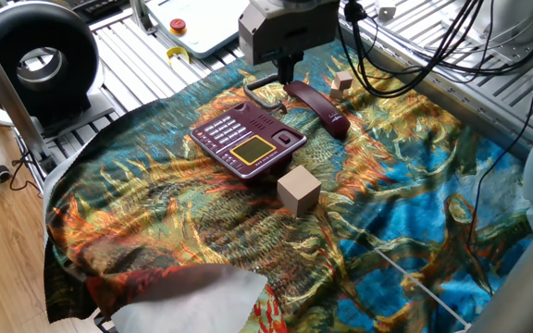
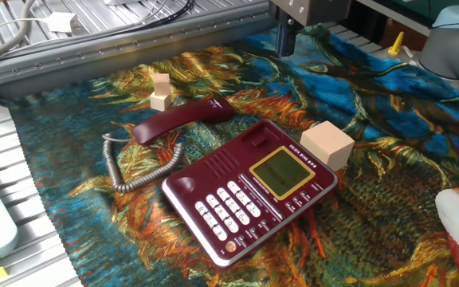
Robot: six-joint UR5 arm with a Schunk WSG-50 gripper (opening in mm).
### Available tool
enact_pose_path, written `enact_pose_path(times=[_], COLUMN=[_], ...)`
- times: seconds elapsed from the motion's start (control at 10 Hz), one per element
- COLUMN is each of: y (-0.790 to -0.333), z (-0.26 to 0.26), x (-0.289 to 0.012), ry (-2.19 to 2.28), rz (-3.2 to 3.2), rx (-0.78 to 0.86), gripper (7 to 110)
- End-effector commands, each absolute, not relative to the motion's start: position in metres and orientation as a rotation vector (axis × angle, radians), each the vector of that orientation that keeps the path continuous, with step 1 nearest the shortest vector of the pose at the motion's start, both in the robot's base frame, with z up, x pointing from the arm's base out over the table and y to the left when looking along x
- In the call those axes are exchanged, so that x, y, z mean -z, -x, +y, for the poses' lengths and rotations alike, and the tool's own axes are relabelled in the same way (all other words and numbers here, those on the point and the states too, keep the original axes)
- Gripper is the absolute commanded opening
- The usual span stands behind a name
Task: Place the handset of the telephone on the corresponding phone cradle
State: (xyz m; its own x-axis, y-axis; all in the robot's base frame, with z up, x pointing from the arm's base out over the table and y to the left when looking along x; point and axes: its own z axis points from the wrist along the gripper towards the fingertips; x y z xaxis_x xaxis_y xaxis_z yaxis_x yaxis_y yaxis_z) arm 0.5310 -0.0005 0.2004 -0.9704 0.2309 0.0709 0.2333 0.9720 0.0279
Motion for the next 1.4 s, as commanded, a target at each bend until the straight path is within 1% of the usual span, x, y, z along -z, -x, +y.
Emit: enact_pose_path(times=[0.0, 0.2, 0.3, 0.6, 0.9, 1.1, 1.3], y=[-0.534, -0.533, -0.527, -0.528, -0.545, -0.557, -0.559], z=[0.000, -0.005, -0.013, -0.016, -0.008, -0.021, -0.016], x=[-0.202, -0.201, -0.202, -0.202, -0.201, -0.201, -0.201], ry=[0.340, 0.303, 0.268, 0.285, 0.296, 0.334, 0.354], rz=[-3.065, -3.070, -3.053, -3.056, -3.118, -3.170, -3.171], rx=[0.068, 0.036, -0.018, -0.033, 0.024, -0.052, -0.019], gripper=[7, 7, 7, 7, 7, 7, 7])
